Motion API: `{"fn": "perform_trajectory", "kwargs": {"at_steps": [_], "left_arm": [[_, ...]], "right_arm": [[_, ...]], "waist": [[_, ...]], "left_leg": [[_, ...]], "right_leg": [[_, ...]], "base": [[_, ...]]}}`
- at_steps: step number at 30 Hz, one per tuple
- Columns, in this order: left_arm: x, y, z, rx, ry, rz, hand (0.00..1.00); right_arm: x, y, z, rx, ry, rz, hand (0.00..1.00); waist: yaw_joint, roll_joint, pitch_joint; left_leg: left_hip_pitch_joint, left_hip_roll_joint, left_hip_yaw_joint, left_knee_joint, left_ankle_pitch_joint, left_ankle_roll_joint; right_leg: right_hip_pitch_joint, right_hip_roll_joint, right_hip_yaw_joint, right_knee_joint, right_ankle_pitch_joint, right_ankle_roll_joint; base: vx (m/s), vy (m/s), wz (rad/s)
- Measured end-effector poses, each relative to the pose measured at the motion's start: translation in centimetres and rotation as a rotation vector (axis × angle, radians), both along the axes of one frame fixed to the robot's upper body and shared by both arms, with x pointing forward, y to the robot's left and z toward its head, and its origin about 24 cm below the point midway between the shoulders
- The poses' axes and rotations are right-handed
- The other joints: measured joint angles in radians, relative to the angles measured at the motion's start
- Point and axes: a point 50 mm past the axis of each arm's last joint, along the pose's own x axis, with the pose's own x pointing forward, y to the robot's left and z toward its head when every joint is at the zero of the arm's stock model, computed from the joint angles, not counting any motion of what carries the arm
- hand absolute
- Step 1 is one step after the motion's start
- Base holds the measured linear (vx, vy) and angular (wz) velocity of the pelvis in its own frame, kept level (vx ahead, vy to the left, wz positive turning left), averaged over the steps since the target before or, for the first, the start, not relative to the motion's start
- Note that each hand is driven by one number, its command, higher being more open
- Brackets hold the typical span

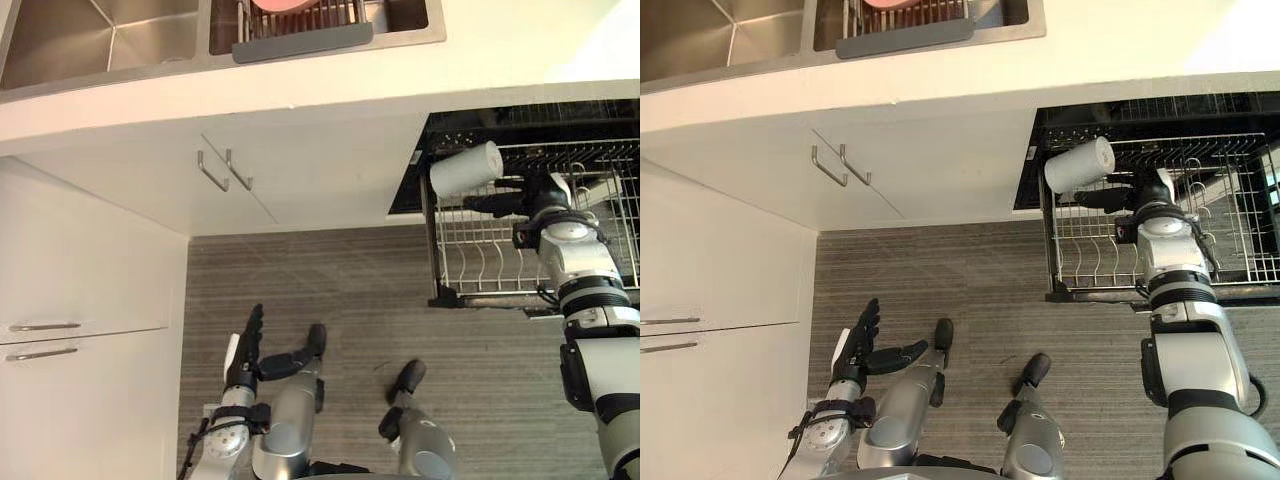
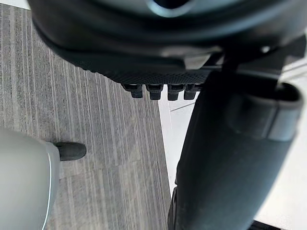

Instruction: Walk over to the sink, pick up the cup, carry it to the dishwasher, place the cup inside the dishwasher, then close the dishwasher door

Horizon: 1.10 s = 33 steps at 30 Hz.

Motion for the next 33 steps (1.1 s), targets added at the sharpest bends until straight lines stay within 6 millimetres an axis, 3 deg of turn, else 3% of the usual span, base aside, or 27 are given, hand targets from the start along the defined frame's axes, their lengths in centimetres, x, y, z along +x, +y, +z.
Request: {"fn": "perform_trajectory", "kwargs": {"at_steps": [4, 8, 9, 17, 22, 24, 27, 31, 33], "left_arm": [[0.1, 0.0, -0.1, -0.002, 0.004, 0.006, 1.0], [0.1, -0.1, -0.3, -0.007, 0.013, 0.011, 1.0], [0.0, -0.2, -0.3, -0.007, 0.015, 0.009, 1.0], [-0.2, -0.7, -0.7, -0.01, 0.038, -0.015, 1.0], [-0.2, -0.8, -0.7, -0.013, 0.036, -0.009, 1.0], [-0.4, -0.6, -0.8, -0.008, 0.043, 0.001, 1.0], [-0.5, 0.5, -1.1, 0.018, 0.056, 0.038, 1.0], [-2.0, 3.0, -3.0, 0.057, 0.159, 0.148, 1.0], [-3.1, 3.9, -4.1, 0.044, 0.222, 0.219, 1.0]], "right_arm": [[-1.0, -1.1, -2.5, 0.043, 0.119, -0.045, 0.0], [-1.4, -1.5, -3.5, 0.067, 0.187, -0.056, 0.0], [-1.4, -1.5, -3.5, 0.07, 0.196, -0.053, 1.0], [-1.1, -1.1, -3.3, 0.129, 0.227, 0.02, 1.0], [-0.4, 0.1, -1.2, 0.089, 0.077, 0.087, 1.0], [-0.4, 1.4, 0.0, 0.082, -0.021, 0.172, 1.0], [-0.9, 3.4, 0.4, 0.114, -0.134, 0.286, 1.0], [-3.5, 6.1, -2.4, 0.193, -0.194, 0.373, 1.0], [-5.2, 7.4, -3.5, 0.23, -0.219, 0.41, 1.0]], "waist": [[0.003, 0.008, 0.014], [0.004, 0.025, 0.024], [0.004, 0.027, 0.024], [0.002, 0.03, 0.026], [-0.005, 0.028, 0.026], [-0.024, 0.023, 0.023], [-0.033, -0.005, 0.009], [-0.044, -0.085, -0.057], [-0.056, -0.11, -0.082]], "left_leg": [[0.003, 0.0, -0.003, -0.028, 0.019, 0.001], [0.004, 0.0, -0.008, -0.043, 0.034, 0.001], [0.005, 0.001, -0.008, -0.045, 0.036, 0.001], [0.024, 0.001, -0.011, -0.074, 0.053, 0.0], [0.073, 0.006, 0.009, -0.102, 0.056, 0.0], [0.096, 0.009, 0.016, -0.124, 0.06, -0.005], [0.117, 0.019, 0.034, -0.126, 0.058, -0.007], [0.161, 0.036, 0.055, -0.125, 0.035, -0.022], [0.185, 0.039, 0.062, -0.125, 0.027, -0.025]], "right_leg": [[-0.015, -0.003, -0.001, 0.016, -0.004, -0.001], [-0.023, -0.004, -0.003, 0.026, -0.007, -0.003], [-0.023, -0.003, -0.003, 0.026, -0.007, -0.004], [-0.017, -0.003, -0.006, 0.031, -0.008, -0.006], [0.009, 0.0, 0.01, 0.029, -0.01, -0.006], [0.016, 0.003, 0.019, 0.026, -0.011, -0.005], [0.031, 0.014, 0.036, 0.016, -0.012, -0.006], [0.071, 0.034, 0.05, -0.002, -0.024, -0.009], [0.093, 0.036, 0.055, -0.004, -0.03, -0.008]], "base": [[-0.01, 0.008, 0.02], [0.0, -0.002, 0.03], [0.0, 0.0, 0.0], [0.0, -0.007, 0.0], [0.01, -0.023, -0.11], [0.02, -0.025, -0.16], [0.04, -0.033, -0.19], [0.09, -0.054, -0.14], [0.08, -0.033, -0.11]]}}
